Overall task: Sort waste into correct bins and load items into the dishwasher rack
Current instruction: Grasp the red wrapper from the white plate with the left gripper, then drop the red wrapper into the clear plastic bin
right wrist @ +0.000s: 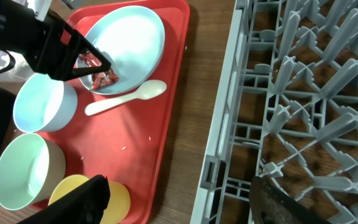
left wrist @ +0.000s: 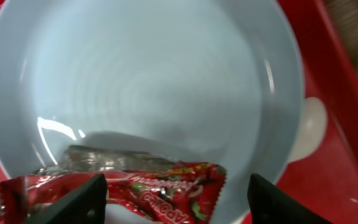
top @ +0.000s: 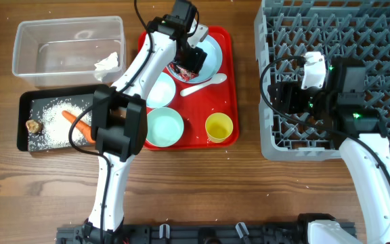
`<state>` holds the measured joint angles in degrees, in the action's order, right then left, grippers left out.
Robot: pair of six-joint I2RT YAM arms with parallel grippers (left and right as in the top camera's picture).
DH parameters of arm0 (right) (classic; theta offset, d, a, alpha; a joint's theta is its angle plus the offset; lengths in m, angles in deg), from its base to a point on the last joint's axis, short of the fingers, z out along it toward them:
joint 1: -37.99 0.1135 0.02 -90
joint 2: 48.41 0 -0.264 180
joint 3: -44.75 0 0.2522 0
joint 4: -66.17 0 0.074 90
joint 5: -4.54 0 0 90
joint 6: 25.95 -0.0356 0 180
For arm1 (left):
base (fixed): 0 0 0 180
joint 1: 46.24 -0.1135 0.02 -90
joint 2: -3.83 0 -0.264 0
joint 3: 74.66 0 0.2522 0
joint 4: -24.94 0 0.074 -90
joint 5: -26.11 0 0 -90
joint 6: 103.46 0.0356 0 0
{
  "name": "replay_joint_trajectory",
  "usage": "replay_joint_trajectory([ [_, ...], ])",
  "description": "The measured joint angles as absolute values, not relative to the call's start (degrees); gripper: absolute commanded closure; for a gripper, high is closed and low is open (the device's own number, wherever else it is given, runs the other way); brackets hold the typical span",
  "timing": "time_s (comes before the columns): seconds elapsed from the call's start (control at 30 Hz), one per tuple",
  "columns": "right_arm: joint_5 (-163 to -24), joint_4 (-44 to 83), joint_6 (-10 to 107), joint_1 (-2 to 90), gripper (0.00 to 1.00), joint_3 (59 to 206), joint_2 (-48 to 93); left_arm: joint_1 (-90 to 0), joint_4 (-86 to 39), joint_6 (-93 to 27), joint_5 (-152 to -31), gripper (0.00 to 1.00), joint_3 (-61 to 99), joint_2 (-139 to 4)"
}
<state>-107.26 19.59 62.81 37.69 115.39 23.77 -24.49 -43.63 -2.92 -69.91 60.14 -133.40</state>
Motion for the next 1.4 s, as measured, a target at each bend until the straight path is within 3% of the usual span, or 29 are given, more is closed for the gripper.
replay_joint_trajectory([
  [0.17, -107.26, 19.59, 62.81, 37.69, 0.25, 115.39, 23.77, -24.97, -43.15, -3.27, -64.47, 0.21, 60.14, -135.59],
  [0.33, -107.24, 19.59, 62.81, 37.69, 0.26, 115.39, 23.77, -24.97, -42.56, -3.29, -63.27, 0.25, 60.14, -137.62],
  [0.4, -107.26, 19.59, 62.81, 37.69, 0.26, 115.39, 23.77, -24.97, -42.43, -3.33, -63.55, 0.53, 60.25, -137.95],
  [0.43, -107.24, 19.57, 62.81, 37.69, 0.26, 115.39, 23.77, -24.97, -42.36, -3.42, -63.73, 0.72, 60.25, -137.95],
  [0.5, -107.24, 19.57, 62.81, 37.69, 0.26, 115.39, 23.77, -24.86, -42.36, -3.61, -64.40, 0.96, 60.25, -138.01],
  [0.7, -107.22, 19.33, 62.81, 37.69, 0.26, 115.41, 23.77, -24.27, -42.52, -5.49, -65.06, 0.96, 60.84, -138.15],
  [0.87, -106.98, 18.94, 62.81, 37.69, 0.26, 115.39, 23.77, -25.80, -49.77, -9.60, -65.45, 0.96, 64.77, -135.72],
  [1.1, -106.80, 18.91, 62.81, 37.69, 0.25, 115.39, 23.77, -42.89, -53.60, -11.90, -65.59, 0.96, 68.07, -117.34],
  [1.2, -106.80, 18.91, 62.81, 37.69, 0.26, 115.39, 23.77, -51.92, -53.95, -12.12, -65.24, 0.96, 68.05, -120.03],
  [1.3, -106.80, 18.91, 62.81, 37.69, 0.25, 115.39, 23.77, -55.04, -52.40, -12.10, -65.28, 0.96, 67.94, -123.22],
  [1.37, -106.80, 18.59, 62.81, 37.69, 0.25, 115.39, 23.77, -56.27, -52.07, -11.16, -65.28, 0.86, 67.92, -125.95],
  [1.4, -106.80, 18.70, 62.68, 37.69, 0.26, 115.39, 23.77, -56.29, -52.05, -10.63, -65.26, 0.70, 67.83, -126.98],
])
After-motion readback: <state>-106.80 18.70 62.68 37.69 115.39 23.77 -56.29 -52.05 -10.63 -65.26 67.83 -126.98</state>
